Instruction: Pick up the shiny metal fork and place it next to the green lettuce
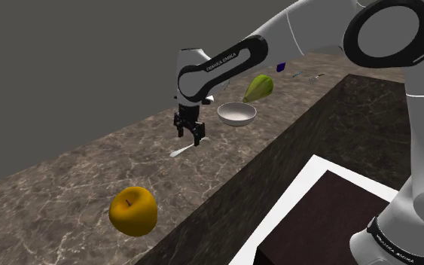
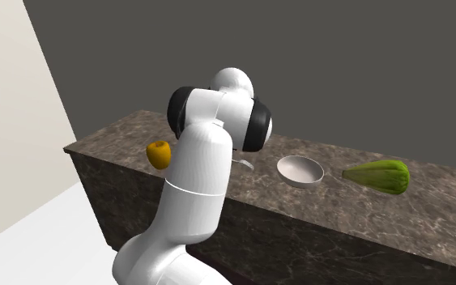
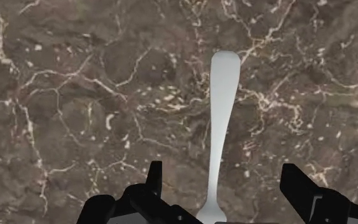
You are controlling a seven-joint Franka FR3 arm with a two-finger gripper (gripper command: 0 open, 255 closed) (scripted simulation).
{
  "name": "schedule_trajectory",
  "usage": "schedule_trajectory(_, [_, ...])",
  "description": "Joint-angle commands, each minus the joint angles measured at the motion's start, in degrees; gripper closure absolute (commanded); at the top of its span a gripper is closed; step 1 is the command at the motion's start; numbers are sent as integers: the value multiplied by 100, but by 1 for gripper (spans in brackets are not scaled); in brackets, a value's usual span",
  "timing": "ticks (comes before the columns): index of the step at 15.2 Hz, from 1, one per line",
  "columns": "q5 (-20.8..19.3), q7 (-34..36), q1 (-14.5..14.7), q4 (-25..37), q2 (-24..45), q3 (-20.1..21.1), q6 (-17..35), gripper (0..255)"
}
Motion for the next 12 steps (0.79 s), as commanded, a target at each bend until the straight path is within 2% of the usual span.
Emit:
schedule_trajectory(1, [-29,24,27,-24,96,-17,123,0])
schedule_trajectory(4, [-60,43,56,-70,200,-34,272,0])
schedule_trajectory(11, [-60,43,56,-68,201,-35,271,0])
schedule_trajectory(12, [-60,43,56,-68,201,-35,271,255])
